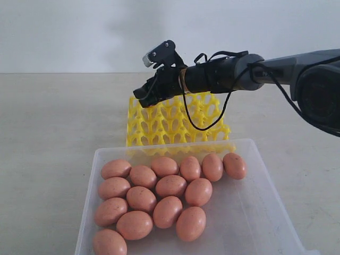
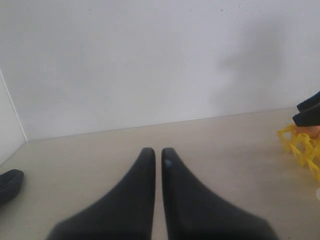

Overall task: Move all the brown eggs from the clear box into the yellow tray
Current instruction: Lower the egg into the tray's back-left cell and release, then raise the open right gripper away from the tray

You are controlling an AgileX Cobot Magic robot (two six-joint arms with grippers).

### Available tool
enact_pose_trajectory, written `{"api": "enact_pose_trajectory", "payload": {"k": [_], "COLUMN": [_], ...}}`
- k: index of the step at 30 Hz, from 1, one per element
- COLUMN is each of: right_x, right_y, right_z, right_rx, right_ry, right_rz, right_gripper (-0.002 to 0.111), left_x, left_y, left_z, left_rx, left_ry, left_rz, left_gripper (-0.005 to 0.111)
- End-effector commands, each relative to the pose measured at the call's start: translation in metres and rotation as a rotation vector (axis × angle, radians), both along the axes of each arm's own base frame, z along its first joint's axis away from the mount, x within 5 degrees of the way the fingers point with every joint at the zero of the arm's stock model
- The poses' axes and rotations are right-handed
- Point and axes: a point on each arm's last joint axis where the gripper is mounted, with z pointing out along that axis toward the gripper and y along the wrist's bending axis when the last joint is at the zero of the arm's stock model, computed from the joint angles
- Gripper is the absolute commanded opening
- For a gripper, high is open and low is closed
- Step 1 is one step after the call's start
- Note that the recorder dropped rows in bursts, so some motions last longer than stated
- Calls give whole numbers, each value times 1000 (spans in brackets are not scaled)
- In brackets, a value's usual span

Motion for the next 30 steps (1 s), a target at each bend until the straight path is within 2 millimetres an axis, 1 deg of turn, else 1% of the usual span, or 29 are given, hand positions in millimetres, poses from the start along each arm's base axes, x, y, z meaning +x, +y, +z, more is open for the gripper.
{"api": "enact_pose_trajectory", "payload": {"k": [1,4,6,9,11,13,14,16,17,18,19,20,21,23,25,28,30], "right_x": [0,-5,-8,-20,-27,-31,-33,-35,-37,-39,-43,-45,-45,-50,-59,-78,-93], "right_y": [-5,-9,-15,-29,-44,-59,-70,-92,-100,-114,-122,-132,-142,-157,-170,-187,-198], "right_z": [45,68,84,105,120,129,134,139,141,144,146,150,153,163,176,201,219], "right_rx": [46,45,107,231,303,349,367,408,426,443,452,463,475,507,501,499,476], "right_ry": [-48,-20,43,158,228,279,295,342,367,385,404,410,413,438,397,343,274], "right_rz": [-24,-36,-68,-35,8,53,70,78,94,107,151,148,122,73,53,19,6], "right_gripper": [51,51,51,51,51,51,48,36,29,15,4,0,0,0,0,0,0], "left_x": [0,0,0,0,0,0,0,0,0,0,0,0,0,0,0,0,0], "left_y": [0,0,0,0,0,0,0,0,0,0,0,0,0,0,0,0,0], "left_z": [0,0,0,0,0,0,0,0,0,0,0,0,0,0,0,0,0], "left_rx": [0,0,0,0,0,0,0,0,0,0,0,0,0,0,0,0,0], "left_ry": [-6,-6,-6,-6,-6,-6,-6,-6,-6,-6,-6,-6,-6,-6,-6,-6,-6], "left_rz": [-6,-6,-6,-6,-6,-6,-6,-6,-6,-6,-6,-6,-6,-6,-6,-6,-6], "left_gripper": [4,4,4,4,4,4,4,4,4,4,4,4,4,4,4,4,4]}}
